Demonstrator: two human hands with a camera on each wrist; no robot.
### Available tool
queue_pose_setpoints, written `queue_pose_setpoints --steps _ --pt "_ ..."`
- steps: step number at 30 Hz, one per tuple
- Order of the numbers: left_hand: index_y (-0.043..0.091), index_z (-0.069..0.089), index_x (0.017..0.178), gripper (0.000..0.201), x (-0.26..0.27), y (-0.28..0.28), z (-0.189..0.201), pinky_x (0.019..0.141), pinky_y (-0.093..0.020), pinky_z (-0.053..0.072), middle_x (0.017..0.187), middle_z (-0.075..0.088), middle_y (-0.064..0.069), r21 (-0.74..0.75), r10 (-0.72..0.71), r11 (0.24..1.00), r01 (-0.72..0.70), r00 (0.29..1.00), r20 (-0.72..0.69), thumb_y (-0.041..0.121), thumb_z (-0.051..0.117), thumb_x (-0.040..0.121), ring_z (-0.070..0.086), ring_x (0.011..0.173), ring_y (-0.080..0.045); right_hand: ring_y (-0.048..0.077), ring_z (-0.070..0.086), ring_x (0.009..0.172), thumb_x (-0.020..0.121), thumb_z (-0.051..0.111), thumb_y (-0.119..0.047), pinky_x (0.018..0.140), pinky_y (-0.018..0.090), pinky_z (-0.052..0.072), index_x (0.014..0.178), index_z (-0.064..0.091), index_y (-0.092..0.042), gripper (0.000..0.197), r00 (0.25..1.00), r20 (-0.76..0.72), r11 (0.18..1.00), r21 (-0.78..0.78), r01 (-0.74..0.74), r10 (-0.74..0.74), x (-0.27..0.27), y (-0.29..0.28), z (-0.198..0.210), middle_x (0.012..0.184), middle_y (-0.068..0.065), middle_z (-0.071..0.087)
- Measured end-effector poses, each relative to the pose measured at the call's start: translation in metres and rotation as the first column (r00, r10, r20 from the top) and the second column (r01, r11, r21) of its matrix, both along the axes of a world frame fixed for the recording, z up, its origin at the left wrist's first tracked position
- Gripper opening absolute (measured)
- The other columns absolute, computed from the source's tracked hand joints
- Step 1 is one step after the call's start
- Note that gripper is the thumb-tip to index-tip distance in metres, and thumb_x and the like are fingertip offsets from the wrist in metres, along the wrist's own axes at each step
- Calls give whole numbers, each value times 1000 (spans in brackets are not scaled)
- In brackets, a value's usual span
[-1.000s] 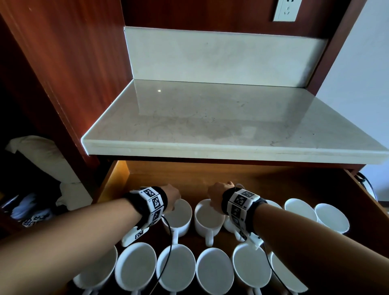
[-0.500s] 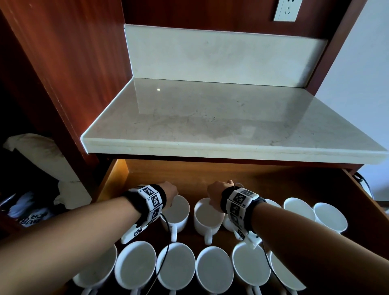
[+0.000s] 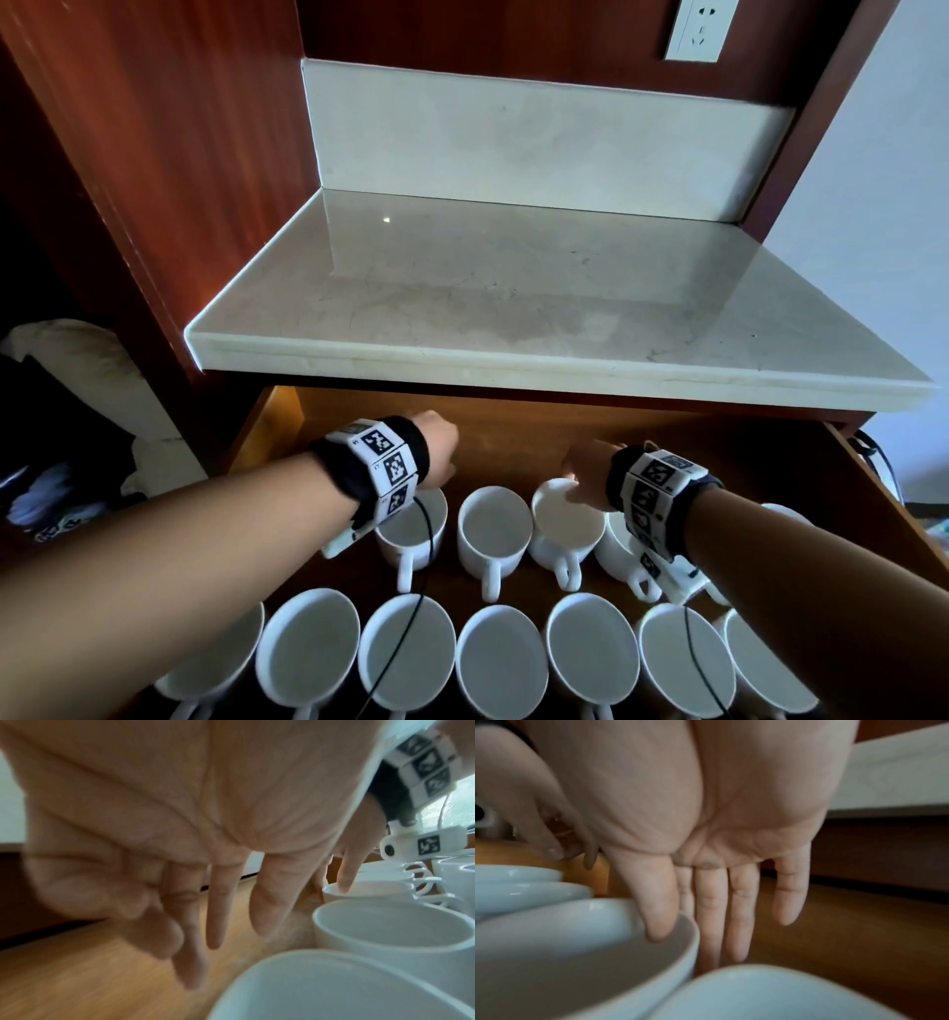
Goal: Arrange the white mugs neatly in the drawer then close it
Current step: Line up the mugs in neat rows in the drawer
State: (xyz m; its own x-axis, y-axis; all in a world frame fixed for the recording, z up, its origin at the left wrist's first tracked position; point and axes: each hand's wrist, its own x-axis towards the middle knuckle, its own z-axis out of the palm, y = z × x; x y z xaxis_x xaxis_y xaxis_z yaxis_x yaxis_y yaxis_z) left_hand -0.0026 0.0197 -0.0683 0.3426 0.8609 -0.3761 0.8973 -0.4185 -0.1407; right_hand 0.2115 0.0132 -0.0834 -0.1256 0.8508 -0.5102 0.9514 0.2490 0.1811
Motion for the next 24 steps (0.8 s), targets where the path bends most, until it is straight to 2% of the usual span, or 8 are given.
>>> queue_pose_setpoints --steps 2,4,10,14,19,22,24 --pt "6 66 107 42 19 -3 -6 78 -31 46 110 67 -15 -12 -26 1000 27 997 72 44 50 95 63 103 -32 24 50 129 97 49 -33 104 36 43 134 52 -16 42 1000 -16 1000 20 -2 2 0 -2 -4 139 4 53" --pt "3 66 107 47 35 -6 -18 78 -33 48 109 68 -16 -71 -29 997 33 998 62 46 50 95 63 102 -32 24 51 128 98 47 -32 103 37 44 132 55 -15 39 1000 -20 999 34 -5 6 -1 -1 -6 137 5 55" --pt "-1 68 110 35 50 -6 -32 79 -33 52 110 69 -16 -160 -26 987 20 999 -33 29 59 95 66 102 -30 24 51 128 99 48 -33 100 34 42 130 57 -12 39 999 1 999 16 -52 52 1 2 -9 136 6 56" --pt "-1 65 115 35 51 -7 -29 75 -31 49 115 68 -15 -146 -6 989 -6 997 -82 27 57 97 65 105 -29 25 51 128 99 48 -31 101 36 42 131 56 -11 39 998 -9 998 12 -59 59 3 3 -12 136 7 55" --pt "-2 64 117 35 55 -7 -29 81 -32 51 117 67 -16 -140 -14 990 -1 994 -107 27 57 97 64 108 -29 25 51 129 98 49 -28 102 39 42 131 56 -12 37 996 -23 996 2 -89 89 3 3 -15 137 6 55" --pt "-1 66 112 35 54 -5 -30 77 -31 51 113 69 -15 -166 -11 986 -10 992 -125 29 59 95 66 104 -29 23 53 126 96 51 -38 100 39 43 127 59 -14 40 996 -68 998 0 -61 60 9 4 -13 132 4 58" --pt "0 68 108 37 51 -2 -26 77 -31 51 109 70 -13 -178 -12 984 -12 991 -135 33 58 94 67 100 -28 23 56 119 93 50 -46 100 40 44 115 64 -15 40 991 -131 999 36 -16 21 21 5 -6 123 2 63"
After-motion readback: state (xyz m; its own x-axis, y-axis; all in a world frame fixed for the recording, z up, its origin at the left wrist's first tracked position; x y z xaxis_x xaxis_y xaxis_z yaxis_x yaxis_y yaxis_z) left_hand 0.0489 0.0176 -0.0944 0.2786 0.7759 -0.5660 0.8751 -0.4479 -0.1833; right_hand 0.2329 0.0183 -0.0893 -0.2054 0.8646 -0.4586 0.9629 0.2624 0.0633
